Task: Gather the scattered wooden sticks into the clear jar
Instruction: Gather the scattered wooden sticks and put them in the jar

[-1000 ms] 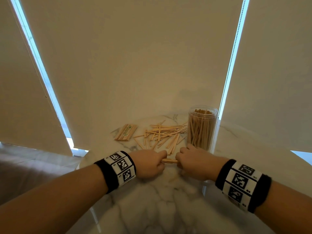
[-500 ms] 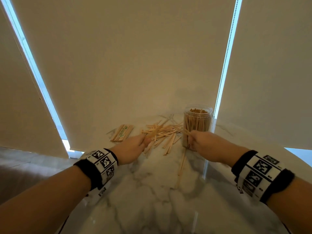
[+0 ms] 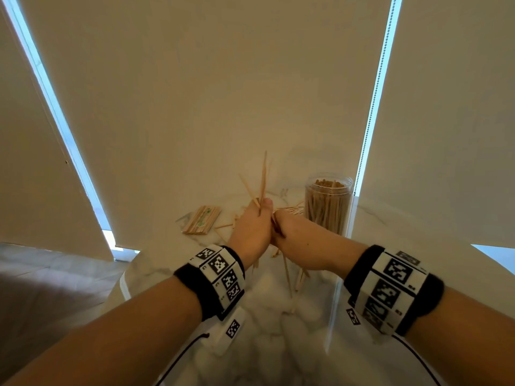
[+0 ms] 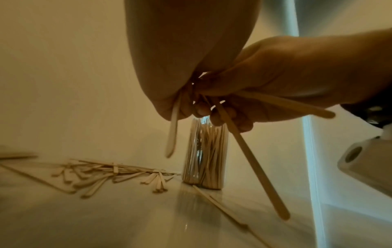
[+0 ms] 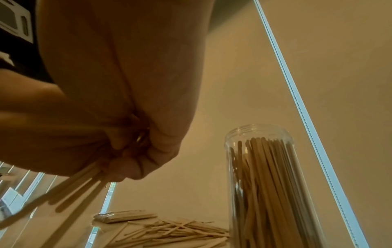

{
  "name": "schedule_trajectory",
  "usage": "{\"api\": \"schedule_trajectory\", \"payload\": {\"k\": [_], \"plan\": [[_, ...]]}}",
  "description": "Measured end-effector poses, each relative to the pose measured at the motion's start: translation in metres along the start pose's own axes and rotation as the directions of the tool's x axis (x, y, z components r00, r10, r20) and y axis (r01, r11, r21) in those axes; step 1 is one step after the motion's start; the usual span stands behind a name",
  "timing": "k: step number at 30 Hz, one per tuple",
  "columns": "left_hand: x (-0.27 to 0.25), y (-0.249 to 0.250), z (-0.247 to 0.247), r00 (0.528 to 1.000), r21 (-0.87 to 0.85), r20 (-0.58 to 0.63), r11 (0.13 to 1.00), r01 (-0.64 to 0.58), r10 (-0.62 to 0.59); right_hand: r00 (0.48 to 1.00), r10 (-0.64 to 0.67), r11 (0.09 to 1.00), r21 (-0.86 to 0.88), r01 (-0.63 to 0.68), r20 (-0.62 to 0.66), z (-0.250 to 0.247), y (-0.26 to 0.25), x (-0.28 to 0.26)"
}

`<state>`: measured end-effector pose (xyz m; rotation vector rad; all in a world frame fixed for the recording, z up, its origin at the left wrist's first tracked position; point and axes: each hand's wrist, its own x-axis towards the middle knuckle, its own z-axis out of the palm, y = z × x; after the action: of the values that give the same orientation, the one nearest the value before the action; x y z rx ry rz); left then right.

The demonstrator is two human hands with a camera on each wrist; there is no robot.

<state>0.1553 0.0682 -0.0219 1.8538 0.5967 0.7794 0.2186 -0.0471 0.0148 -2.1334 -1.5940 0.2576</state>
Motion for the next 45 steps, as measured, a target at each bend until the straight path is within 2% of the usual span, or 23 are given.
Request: {"api": "schedule_trajectory", "payload": {"k": [5,10,13,15,16,18,20,23,27,29,32,35,38,41,43,45], "plan": [[0.003,-0.004,-0.008,0.994,-0.155,-0.044,0.984,0.09,-0.098,0.999,0.003,0.999,0.047,-0.001,-0.054,0.004,0.001,0.0],[0.011,-0.002,-0.017,0.979,-0.146,-0.189,0.988,0.051,-0.078,0.995,0.1,0.995,-0.014,-0.101,-0.023,0.004,0.004,-0.001],[0.014,-0.001,-0.03,0.943,-0.094,-0.322,0.994,0.057,-0.084,0.99,0.142,0.987,-0.071,-0.142,-0.002,-0.002,0.006,-0.008],[0.018,-0.005,-0.039,0.924,-0.096,-0.368,0.993,0.071,-0.101,0.987,0.161,0.983,-0.089,-0.162,-0.014,-0.007,0.008,-0.012],[0.019,-0.006,-0.042,0.927,-0.148,-0.351,0.985,0.084,-0.132,0.985,0.17,0.982,-0.083,-0.172,-0.031,-0.009,0.01,-0.012],[0.017,-0.006,-0.042,0.951,-0.335,-0.234,0.935,0.117,-0.202,0.98,0.181,0.983,0.016,-0.18,-0.081,-0.012,0.014,-0.01],[0.011,-0.004,-0.037,0.968,-0.428,-0.123,0.892,0.147,-0.218,0.973,0.187,0.98,0.097,-0.174,-0.138,-0.017,0.011,-0.006],[0.001,0.001,-0.023,0.984,-0.417,-0.01,0.895,0.157,-0.178,0.964,0.16,0.979,0.157,-0.129,-0.211,-0.024,0.0,-0.002],[-0.019,0.022,-0.004,0.977,-0.364,0.208,0.923,0.122,-0.047,0.941,0.191,0.923,0.378,-0.075,-0.279,-0.025,-0.011,0.005],[-0.023,0.027,0.003,0.977,-0.4,0.208,0.908,0.122,-0.04,0.927,0.185,0.933,0.354,-0.062,-0.327,-0.027,-0.01,0.009],[-0.022,0.024,0.011,0.985,-0.357,0.093,0.919,0.167,-0.143,0.915,0.169,0.98,0.157,-0.118,-0.365,-0.03,-0.007,0.013],[-0.019,0.02,0.012,0.99,-0.204,-0.035,0.971,0.126,-0.136,0.924,0.205,0.976,0.138,-0.168,-0.324,-0.032,-0.006,0.009],[-0.013,0.019,0.008,0.999,-0.114,0.002,0.992,0.052,-0.052,0.959,0.193,0.981,0.009,-0.195,-0.207,-0.02,-0.011,0.004],[-0.01,0.019,0.007,0.996,-0.14,0.045,0.987,0.081,-0.075,0.962,0.211,0.976,-0.023,-0.218,-0.17,-0.012,-0.014,0.004],[-0.011,0.018,0.005,0.996,-0.1,0.042,0.992,0.081,-0.078,0.978,0.195,0.98,-0.031,-0.197,-0.069,-0.016,-0.012,0.007],[-0.01,0.018,-0.004,0.995,-0.084,-0.015,0.992,0.098,-0.099,0.987,0.153,0.988,-0.03,-0.151,0.059,-0.023,-0.01,0.006]]}}
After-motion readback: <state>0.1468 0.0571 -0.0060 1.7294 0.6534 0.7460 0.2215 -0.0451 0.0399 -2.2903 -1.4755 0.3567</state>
